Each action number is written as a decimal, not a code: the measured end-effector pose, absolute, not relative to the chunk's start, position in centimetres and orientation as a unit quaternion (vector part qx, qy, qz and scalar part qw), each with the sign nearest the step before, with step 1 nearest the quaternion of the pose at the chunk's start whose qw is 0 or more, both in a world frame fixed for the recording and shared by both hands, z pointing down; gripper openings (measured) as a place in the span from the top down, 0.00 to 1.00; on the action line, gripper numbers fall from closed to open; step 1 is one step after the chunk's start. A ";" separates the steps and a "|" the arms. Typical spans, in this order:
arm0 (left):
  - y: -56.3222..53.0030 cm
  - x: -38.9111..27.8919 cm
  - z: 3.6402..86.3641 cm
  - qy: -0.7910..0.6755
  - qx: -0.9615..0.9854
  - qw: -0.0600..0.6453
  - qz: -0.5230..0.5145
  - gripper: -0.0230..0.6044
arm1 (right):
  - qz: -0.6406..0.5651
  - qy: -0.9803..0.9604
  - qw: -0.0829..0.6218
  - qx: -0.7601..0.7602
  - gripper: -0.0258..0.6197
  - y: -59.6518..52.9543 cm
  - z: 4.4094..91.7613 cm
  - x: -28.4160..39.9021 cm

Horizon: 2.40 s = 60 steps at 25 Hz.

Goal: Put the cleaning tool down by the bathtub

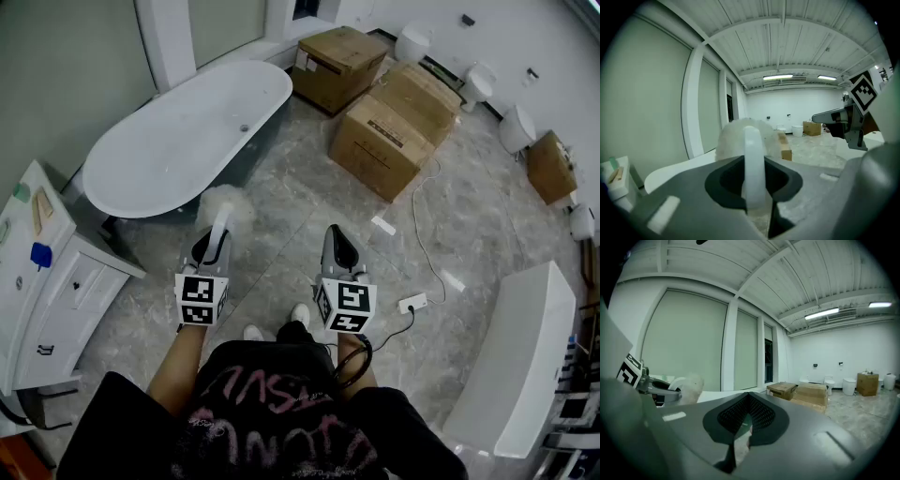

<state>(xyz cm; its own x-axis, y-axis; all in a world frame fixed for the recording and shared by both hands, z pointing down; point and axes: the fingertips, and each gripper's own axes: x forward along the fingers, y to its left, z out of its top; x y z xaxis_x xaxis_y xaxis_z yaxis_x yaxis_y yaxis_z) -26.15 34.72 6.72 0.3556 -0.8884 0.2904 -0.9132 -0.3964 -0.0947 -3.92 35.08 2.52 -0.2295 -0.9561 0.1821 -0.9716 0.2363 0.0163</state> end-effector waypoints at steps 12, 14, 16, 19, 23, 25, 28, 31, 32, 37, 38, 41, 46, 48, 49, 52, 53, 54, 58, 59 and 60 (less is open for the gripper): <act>35.4 -25.5 6.8 -0.541 0.825 0.033 0.158 0.83 | 0.051 -0.782 0.076 0.617 0.94 35.6 2.7 -3.5; 35.3 -25.4 6.9 -0.540 0.827 0.035 0.156 0.83 | 0.047 -0.783 0.070 0.617 0.94 35.6 2.5 -3.6; 35.5 -25.6 7.1 -0.540 0.826 0.045 0.154 0.83 | 0.043 -0.784 0.069 0.616 0.94 35.8 2.4 -3.6; 35.8 -25.9 7.4 -0.541 0.825 0.056 0.152 0.83 | 0.044 -0.781 0.072 0.619 0.94 36.2 2.5 -3.2; 36.2 -26.1 8.2 -0.536 0.827 0.067 0.154 0.83 | 0.054 -0.771 0.080 0.629 0.94 36.9 3.4 -2.4; 36.3 -26.2 8.5 -0.534 0.828 0.072 0.155 0.83 | 0.057 -0.769 0.086 0.631 0.94 37.2 3.8 -2.3; 35.8 -25.9 8.7 -0.530 0.831 0.072 0.156 0.83 | 0.058 -0.766 0.089 0.634 0.94 37.1 4.1 -1.9; 35.2 -25.3 9.1 -0.522 0.835 0.069 0.160 0.83 | 0.057 -0.765 0.086 0.636 0.94 36.4 4.3 -1.7; 34.9 -25.1 9.3 -0.521 0.836 0.069 0.162 0.83 | 0.057 -0.765 0.085 0.636 0.94 36.1 4.3 -1.7; 32.4 -24.5 9.6 -0.518 0.836 0.063 0.168 0.83 | 0.055 -0.770 0.075 0.631 0.94 33.7 4.3 -1.3; 31.8 -24.3 9.6 -0.518 0.836 0.061 0.170 0.83 | 0.055 -0.771 0.074 0.630 0.94 33.1 4.3 -1.3; 30.0 -23.7 10.0 -0.514 0.837 0.061 0.174 0.83 | 0.054 -0.773 0.074 0.627 0.93 31.1 4.7 -1.2; 26.9 -22.9 10.9 -0.513 0.835 0.071 0.183 0.83 | 0.068 -0.777 0.086 0.620 0.93 27.5 6.2 -0.6; 25.7 -22.8 11.4 -0.512 0.834 0.073 0.190 0.83 | 0.073 -0.778 0.091 0.618 0.93 26.1 6.8 -0.4; 25.1 -22.7 11.6 -0.512 0.834 0.076 0.192 0.83 | 0.075 -0.779 0.093 0.616 0.93 25.3 7.1 -0.3; 23.4 -22.5 12.4 -0.513 0.831 0.084 0.199 0.83 | 0.083 -0.783 0.098 0.609 0.93 23.3 7.9 -0.3; 22.9 -22.3 12.7 -0.513 0.830 0.086 0.203 0.83 | 0.086 -0.784 0.100 0.606 0.93 22.7 8.1 -0.2; 22.3 -22.1 13.0 -0.513 0.828 0.089 0.206 0.83 | 0.090 -0.785 0.103 0.604 0.93 22.1 8.5 0.0; 19.8 -20.9 14.1 -0.513 0.824 0.098 0.218 0.83 | 0.102 -0.788 0.111 0.597 0.93 19.0 9.9 1.3; 19.1 -20.5 14.3 -0.514 0.823 0.099 0.220 0.83 | 0.104 -0.789 0.113 0.595 0.93 18.2 10.2 1.6; 18.4 -20.1 14.5 -0.515 0.822 0.100 0.223 0.83 | 0.106 -0.791 0.115 0.592 0.93 17.3 10.6 2.0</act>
